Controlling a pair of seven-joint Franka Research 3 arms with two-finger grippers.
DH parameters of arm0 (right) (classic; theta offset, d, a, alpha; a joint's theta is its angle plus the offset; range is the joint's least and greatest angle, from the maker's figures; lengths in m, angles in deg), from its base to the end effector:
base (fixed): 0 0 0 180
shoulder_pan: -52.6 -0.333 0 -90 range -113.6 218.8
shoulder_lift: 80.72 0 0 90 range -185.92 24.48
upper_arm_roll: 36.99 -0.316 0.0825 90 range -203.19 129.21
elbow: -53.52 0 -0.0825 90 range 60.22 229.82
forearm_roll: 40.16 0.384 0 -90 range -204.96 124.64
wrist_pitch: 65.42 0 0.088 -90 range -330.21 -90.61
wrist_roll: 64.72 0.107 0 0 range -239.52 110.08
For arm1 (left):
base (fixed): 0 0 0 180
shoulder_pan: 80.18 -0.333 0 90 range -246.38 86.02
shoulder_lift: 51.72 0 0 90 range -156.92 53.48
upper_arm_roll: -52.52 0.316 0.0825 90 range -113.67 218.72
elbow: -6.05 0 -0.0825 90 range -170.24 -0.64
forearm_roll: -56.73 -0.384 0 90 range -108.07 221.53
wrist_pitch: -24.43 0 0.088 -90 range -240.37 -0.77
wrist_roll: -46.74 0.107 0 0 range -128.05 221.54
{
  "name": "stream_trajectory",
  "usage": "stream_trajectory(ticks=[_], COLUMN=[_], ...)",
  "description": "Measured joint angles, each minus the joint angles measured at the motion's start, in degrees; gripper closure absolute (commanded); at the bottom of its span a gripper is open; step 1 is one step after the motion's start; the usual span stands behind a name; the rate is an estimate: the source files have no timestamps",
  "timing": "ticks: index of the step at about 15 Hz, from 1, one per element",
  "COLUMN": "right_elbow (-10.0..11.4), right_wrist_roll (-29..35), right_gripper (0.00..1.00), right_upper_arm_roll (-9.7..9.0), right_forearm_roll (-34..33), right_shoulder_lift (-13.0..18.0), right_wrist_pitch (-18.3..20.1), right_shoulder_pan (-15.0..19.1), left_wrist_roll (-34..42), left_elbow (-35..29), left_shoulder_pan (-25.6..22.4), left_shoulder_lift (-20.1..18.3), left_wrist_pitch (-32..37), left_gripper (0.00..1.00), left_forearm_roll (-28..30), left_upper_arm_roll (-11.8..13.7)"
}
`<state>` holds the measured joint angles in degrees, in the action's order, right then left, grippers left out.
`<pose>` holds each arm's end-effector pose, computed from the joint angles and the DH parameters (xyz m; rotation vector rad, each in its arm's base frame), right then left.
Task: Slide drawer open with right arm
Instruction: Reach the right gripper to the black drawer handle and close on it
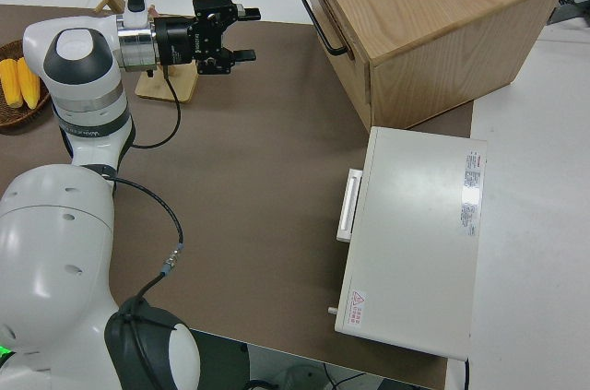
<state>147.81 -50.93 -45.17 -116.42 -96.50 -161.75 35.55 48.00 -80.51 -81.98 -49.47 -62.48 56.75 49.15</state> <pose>0.6220 0.1782 0.5027 1.8095 0.5094 0.2546 0.5612 -0.0147 0.6262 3.1376 -0.0775 -0.0519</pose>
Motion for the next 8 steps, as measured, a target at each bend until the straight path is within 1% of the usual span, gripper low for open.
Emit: stream_trajectory(ticks=[4, 6, 8], right_elbow=[0.6, 0.7, 0.7], right_wrist_roll=[3.1, 4.8, 6.4], right_gripper=[0.023, 0.023, 0.023], right_upper_arm_roll=[0.36, 1.06, 2.43], right_forearm_roll=[-6.7, -9.3, -10.5], right_shoulder_lift=[-2.4, -3.6, -4.5], right_wrist_pitch=[-1.7, -2.6, -4.2], right_shoulder_pan=[0.1, 0.3, 0.3], left_wrist_roll=[0.0, 0.0, 0.0], left_elbow=[0.0, 0.0, 0.0], left_shoulder_pan=[0.0, 0.0, 0.0], left_shoulder_lift=[0.0, 0.0, 0.0], left_wrist_pitch=[0.0, 0.0, 0.0], left_gripper=[0.01, 0.01, 0.01], left_forearm_roll=[0.0, 0.0, 0.0], left_upper_arm_roll=[0.0, 0.0, 0.0])
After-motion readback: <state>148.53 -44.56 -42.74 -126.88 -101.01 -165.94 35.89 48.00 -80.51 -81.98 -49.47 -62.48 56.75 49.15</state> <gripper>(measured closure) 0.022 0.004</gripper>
